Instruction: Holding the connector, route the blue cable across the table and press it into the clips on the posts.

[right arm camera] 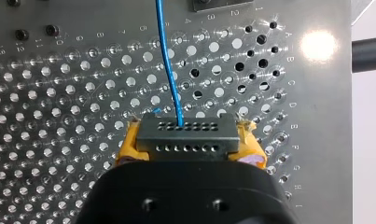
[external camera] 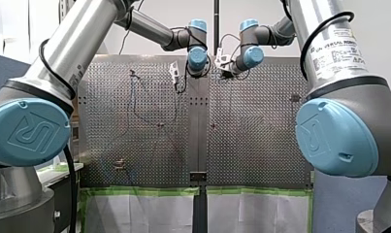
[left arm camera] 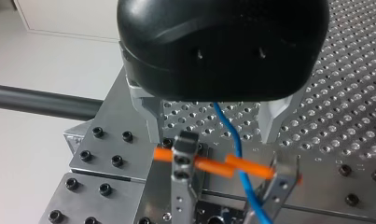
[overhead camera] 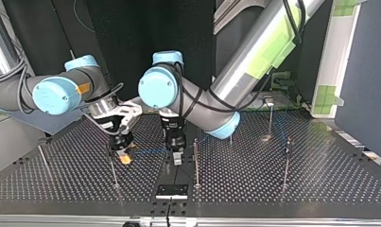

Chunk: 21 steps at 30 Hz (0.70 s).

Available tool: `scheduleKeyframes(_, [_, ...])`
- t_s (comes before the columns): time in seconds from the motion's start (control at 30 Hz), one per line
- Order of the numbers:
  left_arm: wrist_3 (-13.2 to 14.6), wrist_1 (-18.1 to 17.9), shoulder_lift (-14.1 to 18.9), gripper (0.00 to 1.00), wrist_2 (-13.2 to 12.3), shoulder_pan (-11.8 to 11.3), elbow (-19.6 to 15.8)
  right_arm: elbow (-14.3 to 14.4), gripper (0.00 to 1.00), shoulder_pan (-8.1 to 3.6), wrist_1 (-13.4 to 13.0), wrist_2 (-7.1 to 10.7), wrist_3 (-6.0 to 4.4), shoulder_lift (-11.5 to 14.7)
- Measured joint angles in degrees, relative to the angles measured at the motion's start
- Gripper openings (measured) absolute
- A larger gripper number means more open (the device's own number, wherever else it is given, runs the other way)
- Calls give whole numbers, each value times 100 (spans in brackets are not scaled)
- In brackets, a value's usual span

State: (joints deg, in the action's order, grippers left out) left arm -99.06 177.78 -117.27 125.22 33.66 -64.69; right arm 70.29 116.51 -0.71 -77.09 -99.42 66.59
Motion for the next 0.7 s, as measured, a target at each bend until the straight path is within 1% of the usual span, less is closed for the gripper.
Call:
scheduleKeyframes(0.03, [4,5,0,95,19,10,0,0,0,0,0,0,0,0])
scheduleKeyframes(0.07, [7,8,-1,95,36,16,0,0,0,0,0,0,0,0])
scheduleKeyframes(0.1, [9,9,0,75,53,22,0,0,0,0,0,0,0,0])
scheduleKeyframes(0.13, [12,10,0,62,75,28,-2,-1,0,0,0,0,0,0])
scheduleKeyframes(0.17, [14,11,0,62,89,31,-3,-1,0,-1,0,0,0,0])
scheduleKeyframes(0.2, [15,11,0,44,102,33,-3,-1,0,0,0,0,0,0])
scheduleKeyframes(0.23, [16,11,-1,29,121,35,-4,-1,0,2,0,0,0,0])
scheduleKeyframes(0.27, [17,12,-2,29,140,35,-4,-1,0,2,0,0,0,0])
scheduleKeyframes(0.3, [21,12,-2,10,164,35,-5,-1,0,2,0,0,0,0])
scheduleKeyframes(0.33, [25,14,-1,0,199,36,-5,-1,0,2,0,0,0,0])
scheduleKeyframes(0.5, [29,19,-2,0,332,32,-39,-1,0,3,0,1,0,0])
scheduleKeyframes(0.7, [0,10,-1,0,452,28,-225,19,0,14,11,7,0,0])
